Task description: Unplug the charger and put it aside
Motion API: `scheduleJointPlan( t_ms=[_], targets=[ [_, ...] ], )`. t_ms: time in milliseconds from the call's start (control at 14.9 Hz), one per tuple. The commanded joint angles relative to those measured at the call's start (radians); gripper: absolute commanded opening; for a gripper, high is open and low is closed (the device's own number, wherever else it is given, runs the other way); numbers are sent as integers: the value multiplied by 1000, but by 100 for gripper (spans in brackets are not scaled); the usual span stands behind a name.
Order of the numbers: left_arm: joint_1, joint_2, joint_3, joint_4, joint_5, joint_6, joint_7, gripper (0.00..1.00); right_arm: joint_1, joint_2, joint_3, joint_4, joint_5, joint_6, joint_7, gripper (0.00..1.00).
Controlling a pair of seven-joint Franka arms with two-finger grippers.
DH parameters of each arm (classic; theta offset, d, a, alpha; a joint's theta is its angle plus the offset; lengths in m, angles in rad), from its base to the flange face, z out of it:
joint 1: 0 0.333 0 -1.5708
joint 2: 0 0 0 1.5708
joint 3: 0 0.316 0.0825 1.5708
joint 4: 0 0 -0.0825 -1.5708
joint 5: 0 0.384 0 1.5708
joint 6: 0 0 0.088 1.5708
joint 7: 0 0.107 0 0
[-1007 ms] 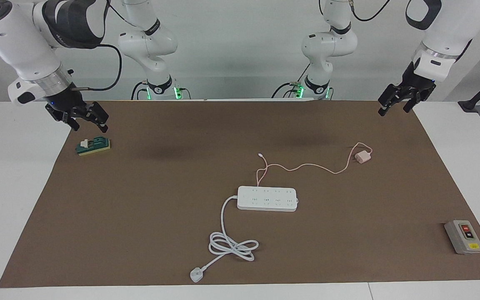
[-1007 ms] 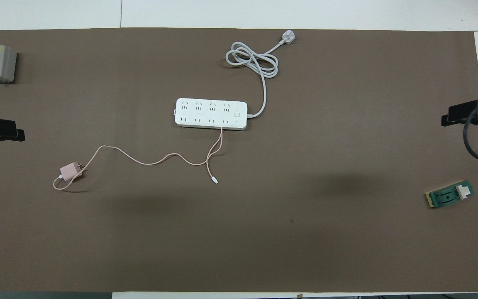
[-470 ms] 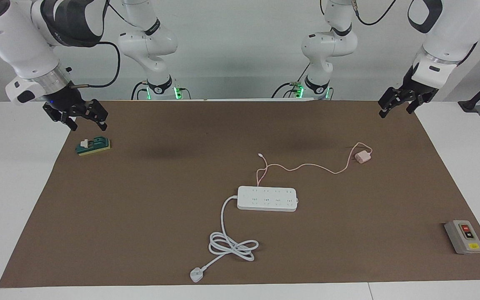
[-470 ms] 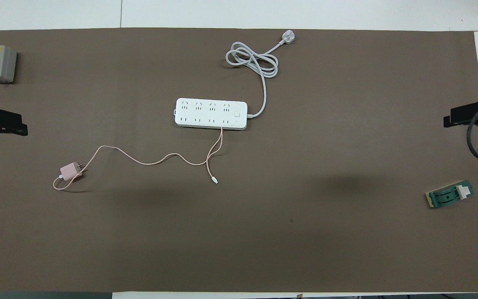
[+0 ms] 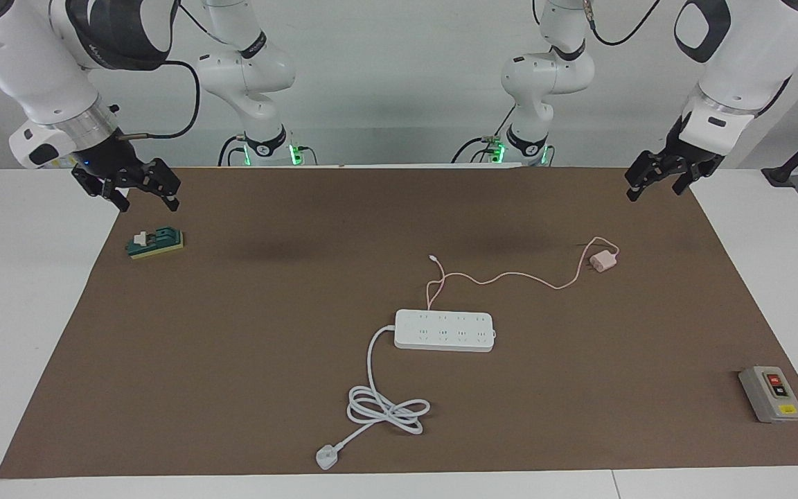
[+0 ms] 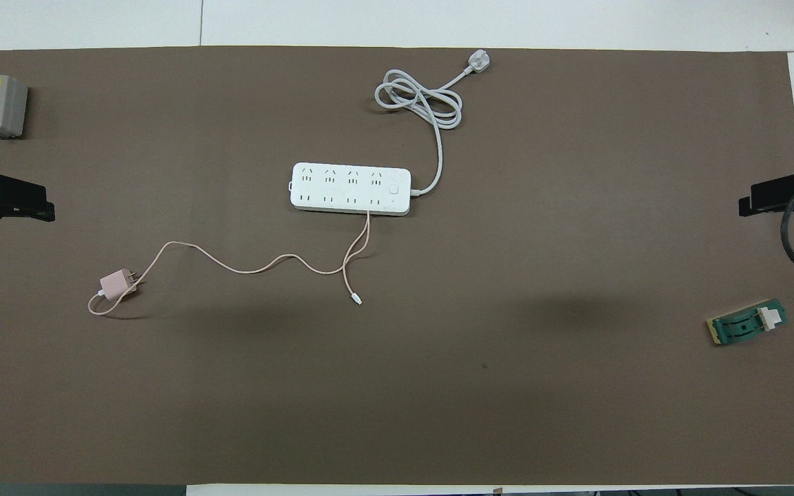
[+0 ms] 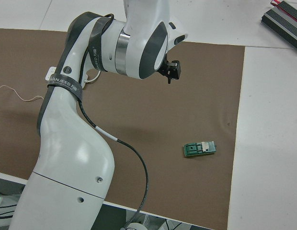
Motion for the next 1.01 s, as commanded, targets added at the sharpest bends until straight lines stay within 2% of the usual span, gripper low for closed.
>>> scheduleJointPlan(
  t_ms=[0, 201, 336, 537, 940],
  targets=[
    [-10, -8, 6, -23, 21, 26, 25, 100, -6, -11, 9, 0, -21, -29, -12, 100],
    [-11, -6, 6, -20, 14, 21, 49, 100, -4, -13, 19, 5, -36, -49, -4, 100],
    [-11, -8, 6, -17, 1, -8, 49, 100, -4, -13, 52, 5, -91, -62, -4, 100],
    [-11, -9, 7, -18, -56, -11, 62, 100, -6, -13, 58, 5, -90, -65, -3, 100],
    [-26, -17, 7, -34, -56, -3, 102, 100, -7, -24, 58, 2, -88, -66, -6, 100]
  ],
)
